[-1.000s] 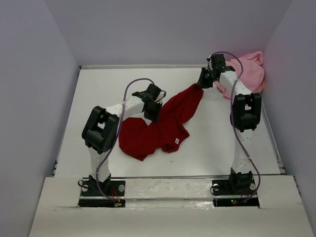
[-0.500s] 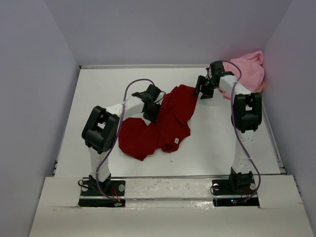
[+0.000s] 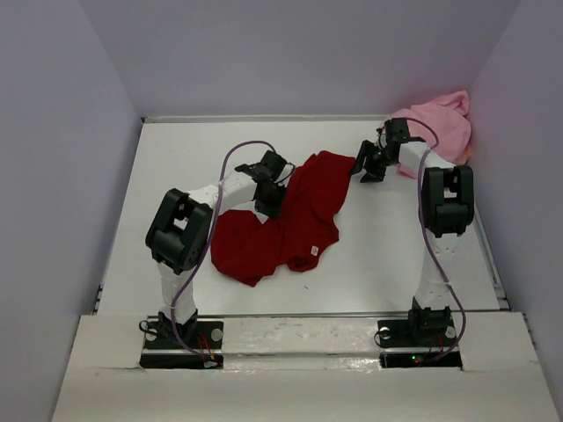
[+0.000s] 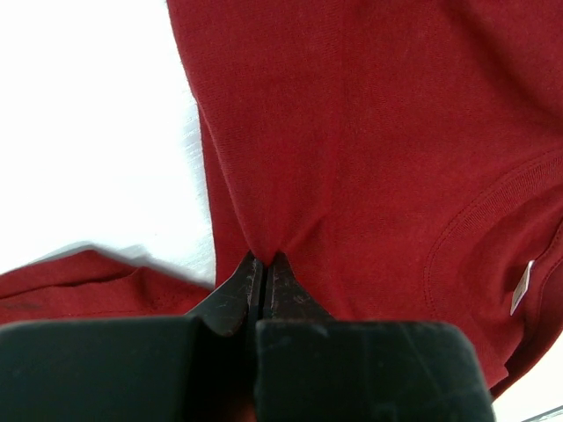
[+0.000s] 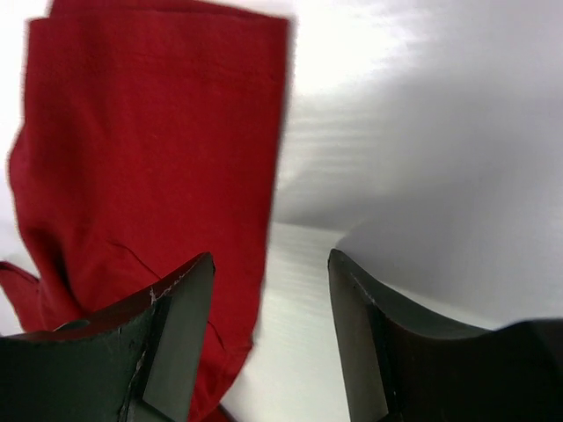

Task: Fold and stack the t-shirts
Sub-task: Flatten out the tshirt

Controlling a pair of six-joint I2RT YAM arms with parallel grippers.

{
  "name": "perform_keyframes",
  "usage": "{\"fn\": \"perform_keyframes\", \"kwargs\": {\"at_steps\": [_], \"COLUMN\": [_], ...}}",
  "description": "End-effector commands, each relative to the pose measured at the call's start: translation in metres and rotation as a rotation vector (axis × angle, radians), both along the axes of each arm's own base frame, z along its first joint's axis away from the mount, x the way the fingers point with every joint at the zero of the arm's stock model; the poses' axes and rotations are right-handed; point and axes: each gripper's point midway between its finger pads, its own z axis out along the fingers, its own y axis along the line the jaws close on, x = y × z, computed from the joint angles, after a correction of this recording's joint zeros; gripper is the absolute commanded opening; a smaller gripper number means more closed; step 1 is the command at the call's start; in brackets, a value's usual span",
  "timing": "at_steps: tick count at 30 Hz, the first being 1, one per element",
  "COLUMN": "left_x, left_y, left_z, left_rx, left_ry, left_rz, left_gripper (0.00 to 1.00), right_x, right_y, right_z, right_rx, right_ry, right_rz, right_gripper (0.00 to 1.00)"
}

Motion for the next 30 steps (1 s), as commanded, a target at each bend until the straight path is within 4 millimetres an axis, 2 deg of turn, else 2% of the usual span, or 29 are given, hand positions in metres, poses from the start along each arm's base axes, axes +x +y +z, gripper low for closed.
{"fn": "perform_keyframes", "kwargs": {"at_steps": [1, 2, 6, 10, 20, 22, 24, 25, 30], "left_x": [0.001, 0.001, 0.000, 0.000, 0.000, 0.001, 0.001, 0.002, 0.005], "left_y": [0.001, 0.001, 0.001, 0.003, 0.002, 0.002, 0.002, 0.002, 0.001], "left_z": [0.021, 0.022, 0.026, 0.028, 0.029, 0.029, 0.030, 0.030, 0.034], "left_rx": [-0.011, -0.013, -0.017, -0.009, -0.012, -0.009, -0.009, -0.008, -0.011], "left_ry": [-0.023, -0.022, -0.025, -0.026, -0.028, -0.030, -0.030, -0.032, -0.043], "left_rz": [-0.017, -0.018, -0.017, -0.014, -0.016, -0.015, -0.013, -0.012, -0.009], "left_gripper": [0.00, 0.00, 0.00, 0.00, 0.00, 0.00, 0.00, 0.00, 0.00], "right_x": [0.029, 0.039, 0.059, 0.072, 0.066, 0.064, 0.062, 0.060, 0.049], "right_y": [0.012, 0.014, 0.015, 0.016, 0.022, 0.022, 0.023, 0.028, 0.034], "right_z": [-0.003, 0.004, 0.002, 0.003, -0.021, -0.023, -0.028, -0.028, -0.034], "right_rx": [0.067, 0.075, 0.087, 0.091, 0.130, 0.128, 0.134, 0.137, 0.144], "right_ry": [-0.058, -0.084, -0.103, -0.118, -0.063, -0.057, -0.044, -0.040, -0.012], "right_rz": [-0.002, 0.002, -0.010, -0.024, -0.013, -0.015, -0.012, -0.002, 0.009], "right_gripper": [0.61, 0.61, 0.60, 0.60, 0.53, 0.49, 0.13, 0.00, 0.00]}}
